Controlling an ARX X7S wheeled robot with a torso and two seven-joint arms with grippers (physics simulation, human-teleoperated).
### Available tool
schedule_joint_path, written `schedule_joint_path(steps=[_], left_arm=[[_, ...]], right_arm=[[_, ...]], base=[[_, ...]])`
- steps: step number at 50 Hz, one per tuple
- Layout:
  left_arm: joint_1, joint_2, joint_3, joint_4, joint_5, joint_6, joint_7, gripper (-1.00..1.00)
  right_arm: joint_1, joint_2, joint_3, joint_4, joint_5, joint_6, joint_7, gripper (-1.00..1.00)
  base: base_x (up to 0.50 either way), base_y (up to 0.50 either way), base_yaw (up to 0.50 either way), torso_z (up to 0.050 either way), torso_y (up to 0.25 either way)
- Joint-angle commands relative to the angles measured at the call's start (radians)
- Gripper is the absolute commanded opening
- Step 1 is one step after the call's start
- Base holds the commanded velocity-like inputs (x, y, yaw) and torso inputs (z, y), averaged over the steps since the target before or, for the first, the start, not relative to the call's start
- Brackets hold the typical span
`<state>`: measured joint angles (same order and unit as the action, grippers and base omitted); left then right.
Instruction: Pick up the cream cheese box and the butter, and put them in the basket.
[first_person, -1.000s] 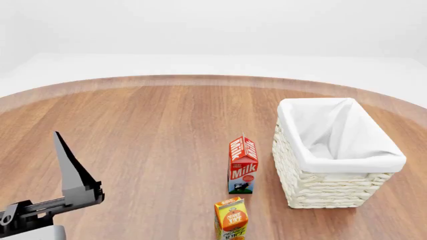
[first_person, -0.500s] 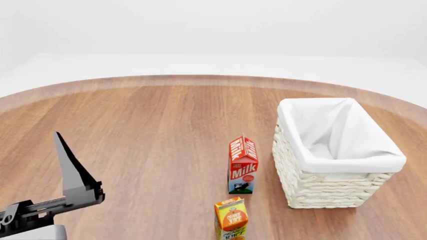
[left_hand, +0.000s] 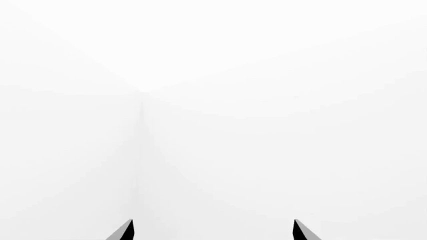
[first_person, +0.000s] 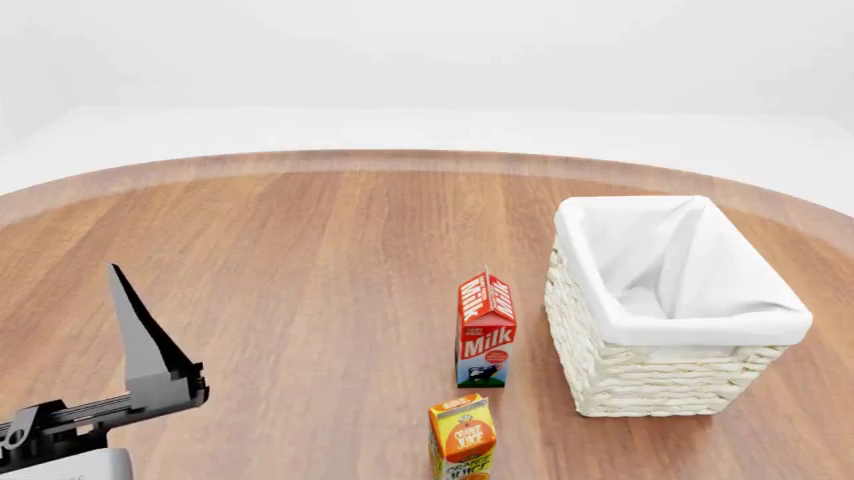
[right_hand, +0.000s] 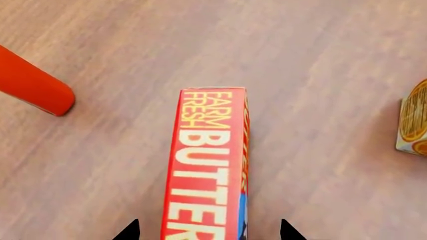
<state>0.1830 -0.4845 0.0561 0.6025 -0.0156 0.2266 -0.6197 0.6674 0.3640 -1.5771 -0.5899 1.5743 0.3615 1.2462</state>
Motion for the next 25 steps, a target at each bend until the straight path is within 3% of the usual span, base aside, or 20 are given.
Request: schedule_joint_path(steps=[1,25], left_arm=[[-0.001,-0.001,0.002,-0.003,0.0,0.002,-0.001,1.0],[-0.001,-0.003,0.001,-0.011,-0.001,0.007,-0.005,1.0]], right_arm=[[-0.003,-0.003,-0.003,0.02,-0.001,0.003,-0.016,1.0],[-0.013,-0.019,-0.012,0.061,-0.001,0.01,-0.048,1.0]], base=[[0.0,0.0,0.0,0.0,0.0],[0.0,0.0,0.0,0.0,0.0]])
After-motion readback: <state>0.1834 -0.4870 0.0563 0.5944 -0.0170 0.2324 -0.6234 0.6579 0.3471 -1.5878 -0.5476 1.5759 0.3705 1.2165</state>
